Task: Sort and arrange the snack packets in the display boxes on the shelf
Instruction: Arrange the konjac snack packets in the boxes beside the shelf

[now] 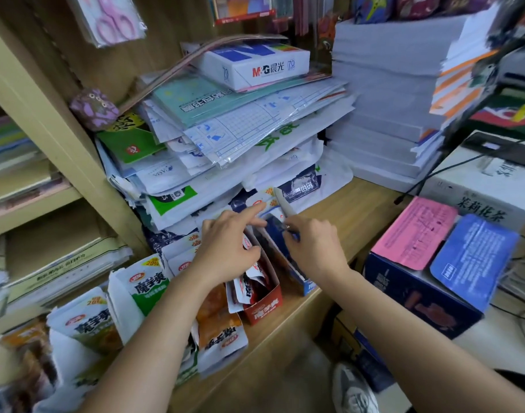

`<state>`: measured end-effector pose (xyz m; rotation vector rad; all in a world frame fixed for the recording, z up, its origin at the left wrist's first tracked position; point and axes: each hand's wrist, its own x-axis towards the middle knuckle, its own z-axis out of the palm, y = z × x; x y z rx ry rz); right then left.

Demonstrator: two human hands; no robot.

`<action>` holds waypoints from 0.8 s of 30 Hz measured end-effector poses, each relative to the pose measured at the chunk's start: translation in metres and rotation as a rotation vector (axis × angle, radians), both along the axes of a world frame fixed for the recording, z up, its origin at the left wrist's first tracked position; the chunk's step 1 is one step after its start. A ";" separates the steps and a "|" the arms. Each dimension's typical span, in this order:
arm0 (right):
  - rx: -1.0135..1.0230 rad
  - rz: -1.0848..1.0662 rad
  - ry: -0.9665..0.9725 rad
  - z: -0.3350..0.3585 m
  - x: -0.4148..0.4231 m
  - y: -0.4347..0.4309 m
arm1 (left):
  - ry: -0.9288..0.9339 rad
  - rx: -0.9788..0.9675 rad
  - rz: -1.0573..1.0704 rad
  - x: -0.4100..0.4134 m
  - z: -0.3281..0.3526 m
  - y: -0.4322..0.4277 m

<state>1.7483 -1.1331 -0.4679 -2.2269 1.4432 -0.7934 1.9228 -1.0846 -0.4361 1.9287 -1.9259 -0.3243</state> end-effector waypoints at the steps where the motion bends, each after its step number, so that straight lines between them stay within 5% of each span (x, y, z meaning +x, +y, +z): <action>1: 0.002 -0.019 -0.003 0.000 -0.004 -0.002 | -0.020 -0.008 0.013 0.000 0.001 -0.001; 7: 0.101 -0.226 -0.168 0.002 -0.021 -0.005 | -0.345 -0.054 0.042 -0.010 0.013 -0.016; 11: 0.118 -0.274 -0.283 0.005 -0.034 -0.004 | -0.510 0.118 0.084 -0.020 0.020 -0.040; 17: 0.212 -0.230 -0.335 -0.004 -0.039 0.000 | -0.477 0.229 0.169 -0.025 0.026 -0.059; 24: 0.349 -0.187 -0.430 -0.011 -0.039 0.003 | -0.348 0.119 0.152 -0.026 0.030 -0.062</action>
